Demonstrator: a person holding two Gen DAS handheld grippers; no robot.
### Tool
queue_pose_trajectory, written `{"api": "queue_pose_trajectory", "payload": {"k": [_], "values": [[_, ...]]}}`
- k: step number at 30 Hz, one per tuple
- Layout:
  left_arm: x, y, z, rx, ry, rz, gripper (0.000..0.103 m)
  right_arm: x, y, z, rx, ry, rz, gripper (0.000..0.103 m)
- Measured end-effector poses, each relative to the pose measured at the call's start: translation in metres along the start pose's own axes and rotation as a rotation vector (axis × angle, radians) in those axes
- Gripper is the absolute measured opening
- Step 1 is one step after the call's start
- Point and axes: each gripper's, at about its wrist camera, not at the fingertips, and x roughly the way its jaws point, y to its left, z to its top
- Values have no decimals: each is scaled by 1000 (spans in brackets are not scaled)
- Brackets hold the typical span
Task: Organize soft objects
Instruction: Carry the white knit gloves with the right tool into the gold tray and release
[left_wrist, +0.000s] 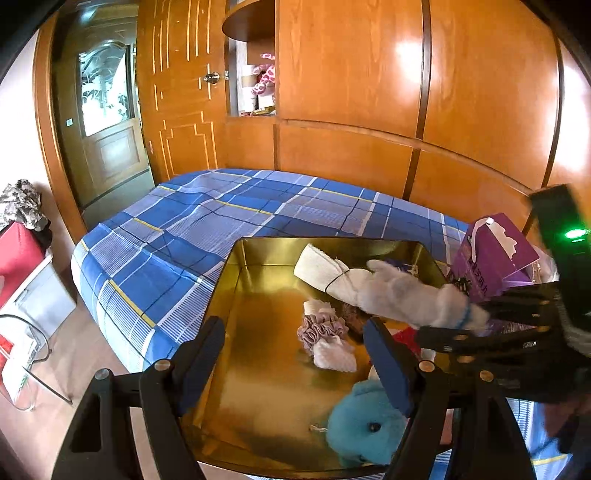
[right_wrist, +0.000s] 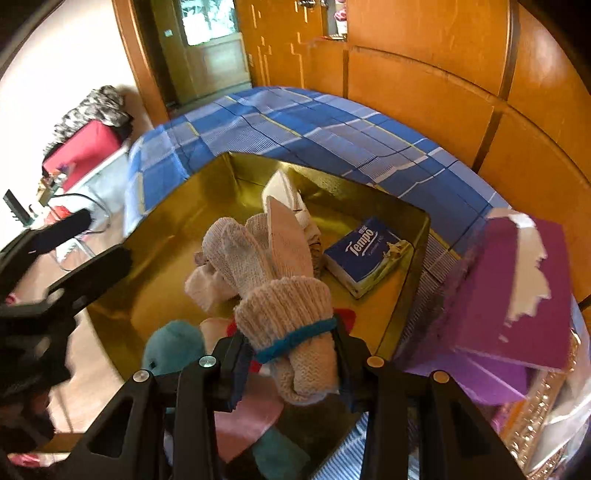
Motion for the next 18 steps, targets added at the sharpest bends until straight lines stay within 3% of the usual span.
{"api": "queue_pose_trajectory", "payload": {"k": [6, 13, 18], "values": [[1, -2, -1, 0, 4, -8, 78, 31, 3, 3, 8, 31, -68, 39], [1, -2, -3, -3, 8, -10, 78, 24, -4, -5, 66, 5, -33, 42], [-1, -5, -2, 2, -1, -15, 78, 13, -10, -10, 114, -24, -38, 52]]}}
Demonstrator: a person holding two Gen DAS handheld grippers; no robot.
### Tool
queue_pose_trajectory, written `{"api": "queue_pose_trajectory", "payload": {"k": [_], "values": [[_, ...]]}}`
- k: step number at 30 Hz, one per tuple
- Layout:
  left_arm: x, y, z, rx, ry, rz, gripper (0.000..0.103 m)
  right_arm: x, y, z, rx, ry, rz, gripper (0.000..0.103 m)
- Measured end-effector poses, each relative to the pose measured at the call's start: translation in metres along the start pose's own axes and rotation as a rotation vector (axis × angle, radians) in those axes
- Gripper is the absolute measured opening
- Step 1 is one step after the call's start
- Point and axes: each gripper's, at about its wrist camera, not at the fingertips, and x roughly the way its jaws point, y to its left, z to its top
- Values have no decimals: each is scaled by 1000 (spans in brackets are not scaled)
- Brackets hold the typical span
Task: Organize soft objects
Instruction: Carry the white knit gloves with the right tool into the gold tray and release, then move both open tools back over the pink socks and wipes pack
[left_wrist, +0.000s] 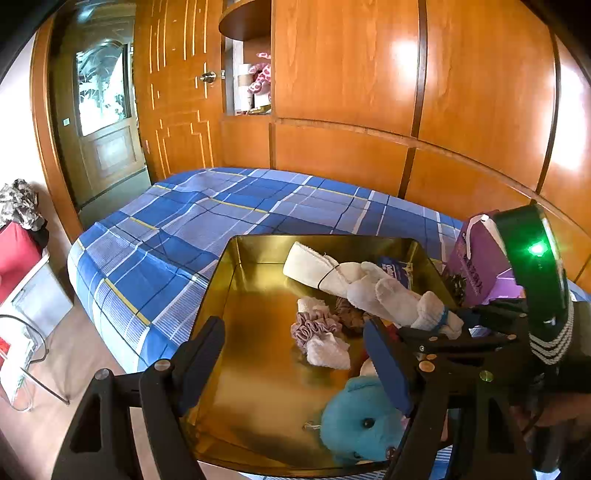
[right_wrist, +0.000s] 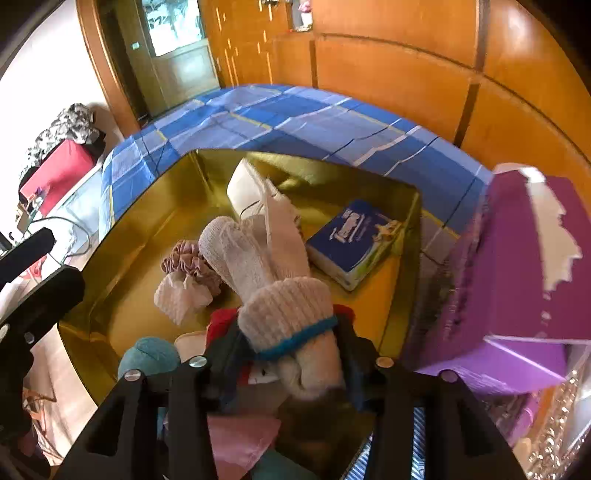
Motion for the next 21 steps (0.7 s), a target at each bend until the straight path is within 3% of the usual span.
{"api": "queue_pose_trajectory", "payload": {"k": [3, 14, 21], "values": [[-2, -1, 1, 1, -7, -3, 78, -11, -1, -3, 8, -29, -2, 62], [-13, -9, 2, 18, -32, -14, 79, -71, -8, -21, 50, -188, -44, 62], [-30, -21, 7, 37, -70, -78, 79, -128, -28, -56, 102, -320, -81, 62]]}}
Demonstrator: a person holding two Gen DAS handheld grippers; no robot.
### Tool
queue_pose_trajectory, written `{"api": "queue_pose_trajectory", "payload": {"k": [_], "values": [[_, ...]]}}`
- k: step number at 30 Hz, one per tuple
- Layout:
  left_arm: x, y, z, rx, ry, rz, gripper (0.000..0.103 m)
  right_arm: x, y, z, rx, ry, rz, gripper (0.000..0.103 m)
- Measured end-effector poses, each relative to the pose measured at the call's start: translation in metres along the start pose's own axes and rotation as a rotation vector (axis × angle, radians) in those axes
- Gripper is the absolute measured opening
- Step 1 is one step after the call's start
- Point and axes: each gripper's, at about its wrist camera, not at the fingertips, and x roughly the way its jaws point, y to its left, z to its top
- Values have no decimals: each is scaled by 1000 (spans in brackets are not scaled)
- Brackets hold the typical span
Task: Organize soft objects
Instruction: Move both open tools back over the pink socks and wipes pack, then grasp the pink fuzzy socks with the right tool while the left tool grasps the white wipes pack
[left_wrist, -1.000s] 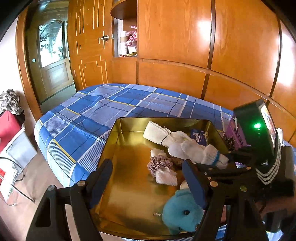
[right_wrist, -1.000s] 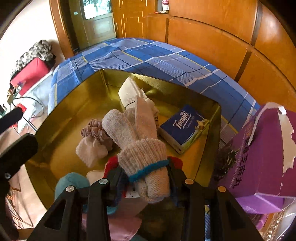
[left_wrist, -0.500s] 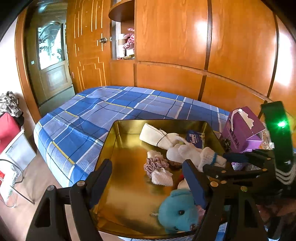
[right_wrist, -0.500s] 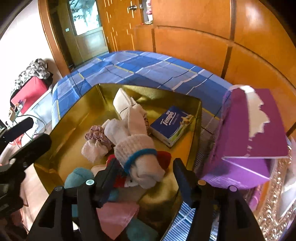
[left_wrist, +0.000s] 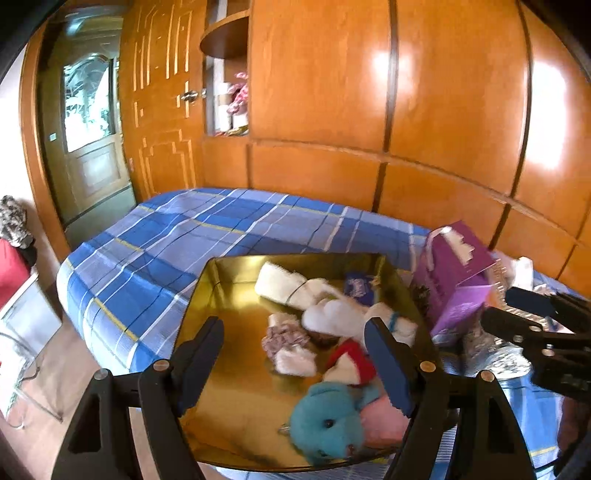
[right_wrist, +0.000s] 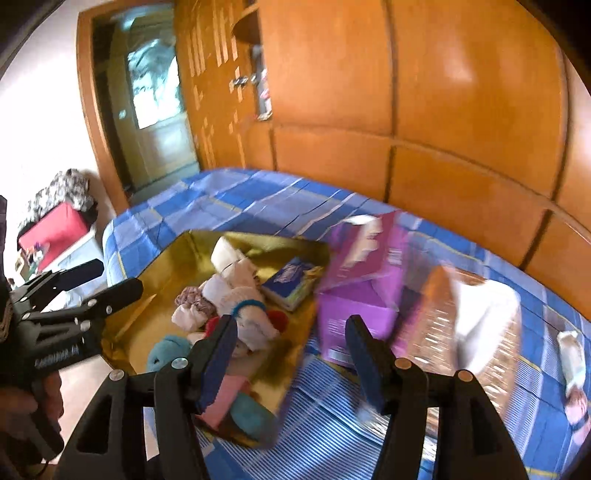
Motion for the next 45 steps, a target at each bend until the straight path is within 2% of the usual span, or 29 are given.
{"api": "queue_pose_trajectory", "payload": {"k": [2, 7, 15, 18, 22, 26, 32, 35, 38, 39, 42, 45], "values": [[-6, -6, 4, 7, -18, -24, 79, -18, -15, -7, 32, -28, -16, 62], [-17, -28, 15, 44, -47, -92, 79, -60, -75, -37, 173, -47, -131, 62], [-24, -97, 18, 193, -33, -261, 79, -104, -191, -128, 454, 75, -369, 62], [-29, -129, 15, 259, -20, -336, 79, -123, -236, -157, 515, 112, -463, 62], [-34, -174, 10, 351, 3, -432, 79, -134, -290, -169, 455, 180, -594, 62], [-36, -208, 3, 411, 33, -491, 79, -123, -329, -165, 309, 274, -684, 62], [-32, -243, 1, 458, 86, -542, 79, -74, -363, -149, 55, 464, -697, 62], [-30, -260, 4, 481, 96, -561, 79, -58, -378, -147, -2, 502, -693, 62], [-25, -277, 7, 500, 113, -581, 79, -45, -395, -149, 9, 544, -648, 61], [-24, -283, 8, 506, 114, -590, 79, -43, -397, -151, 27, 550, -624, 52], [-20, -307, 11, 525, 126, -608, 79, -49, -401, -151, 76, 515, -608, 42], [-8, -338, 17, 509, 181, -644, 79, -69, -393, -150, 170, 471, -585, 41]]}}
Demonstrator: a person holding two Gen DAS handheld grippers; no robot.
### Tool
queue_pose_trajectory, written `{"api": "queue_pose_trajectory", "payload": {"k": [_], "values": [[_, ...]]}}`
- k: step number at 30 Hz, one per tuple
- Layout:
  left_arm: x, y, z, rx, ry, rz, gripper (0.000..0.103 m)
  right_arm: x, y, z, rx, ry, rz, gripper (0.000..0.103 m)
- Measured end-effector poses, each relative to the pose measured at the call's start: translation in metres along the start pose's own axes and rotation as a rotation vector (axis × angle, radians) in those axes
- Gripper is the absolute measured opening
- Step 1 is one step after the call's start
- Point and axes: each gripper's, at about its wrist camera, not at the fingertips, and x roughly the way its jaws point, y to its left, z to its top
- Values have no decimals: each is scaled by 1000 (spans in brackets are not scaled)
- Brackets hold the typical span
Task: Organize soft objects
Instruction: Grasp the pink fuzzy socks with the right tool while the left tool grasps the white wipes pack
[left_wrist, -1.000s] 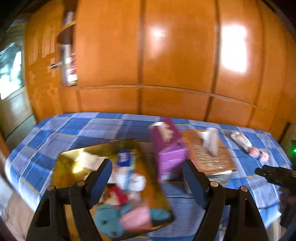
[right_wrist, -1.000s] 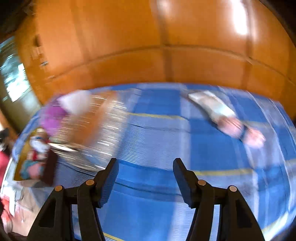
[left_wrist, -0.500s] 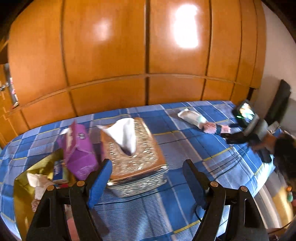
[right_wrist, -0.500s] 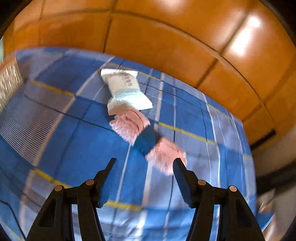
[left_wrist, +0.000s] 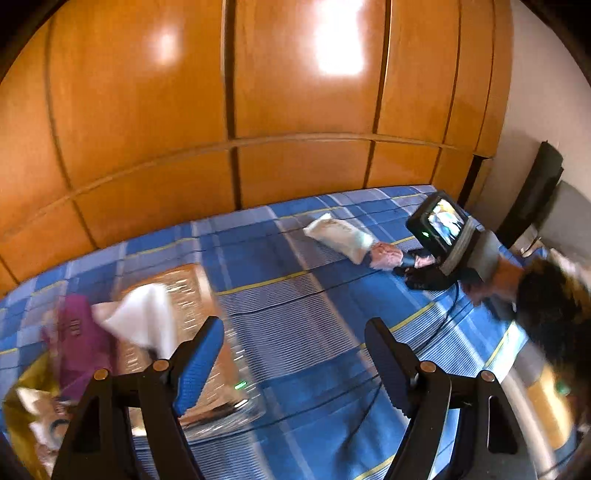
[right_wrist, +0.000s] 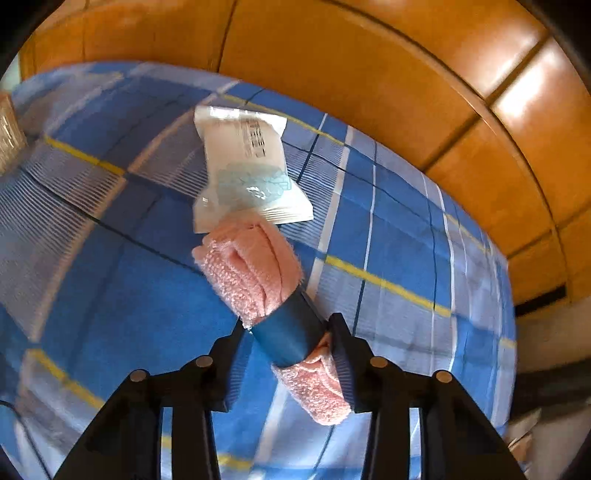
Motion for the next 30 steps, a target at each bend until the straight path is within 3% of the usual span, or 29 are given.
{"api": "queue_pose_trajectory", "payload": {"k": [6, 11, 19, 25, 30], "values": [[65, -32, 35, -64, 97, -70, 81, -34, 5, -43, 146, 49, 126, 42], [141, -48, 57, -143, 238, -97, 81, -44, 24, -73, 156, 13, 143, 43], [246, -55, 94, -293, 377, -62, 81, -44, 35, -84, 149, -68, 101, 44], [296, -52, 112, -390, 409, -10, 91, -47, 30, -94, 236, -123, 136, 46], [324, -56, 120, -463, 436, 13, 91, -47, 30, -99, 261, -162, 139, 48]]}}
